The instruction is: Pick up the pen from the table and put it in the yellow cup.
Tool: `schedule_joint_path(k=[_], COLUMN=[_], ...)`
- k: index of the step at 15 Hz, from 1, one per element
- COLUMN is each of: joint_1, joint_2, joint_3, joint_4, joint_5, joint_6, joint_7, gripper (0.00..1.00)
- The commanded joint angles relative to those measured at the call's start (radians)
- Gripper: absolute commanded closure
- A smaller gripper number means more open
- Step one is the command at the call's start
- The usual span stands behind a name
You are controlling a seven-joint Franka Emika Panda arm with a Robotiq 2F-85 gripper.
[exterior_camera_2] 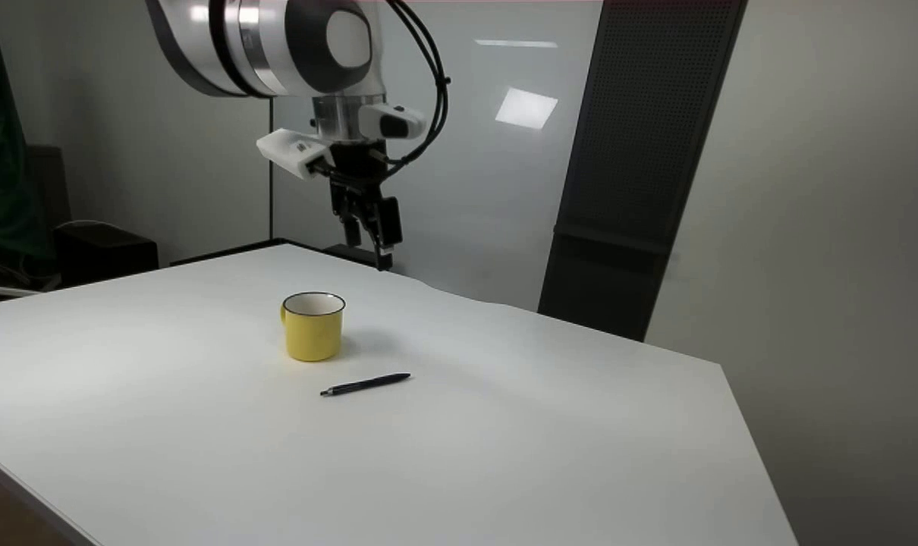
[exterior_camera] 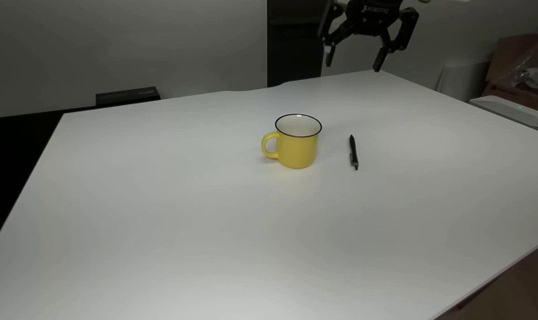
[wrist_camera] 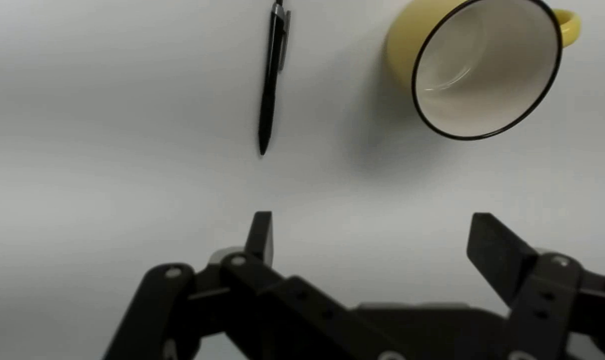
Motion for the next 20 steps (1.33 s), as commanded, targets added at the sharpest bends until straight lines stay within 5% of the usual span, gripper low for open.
schedule_joint_path(k=[1, 7, 8, 12, 20], joint_1=[0.08, 0.229, 0.174, 0.202, 0.124], joint_2=[0.09, 0.214, 0.176, 0.21, 0.303], joint_3=[-0.126, -0.311, -0.261, -0.282, -0.169], joint_4=[0.035, 0.095, 0.051, 0.075, 0.102], joint_5=[-0.035, -0.108, -0.078, -0.092, 0.025], joint_6=[0.065, -0.05, -0.001, -0.025, -0.014], joint_7=[0.187, 0.392, 0.3, 0.347, 0.274], gripper=[0.0, 0.0, 0.0, 0.0, 0.0])
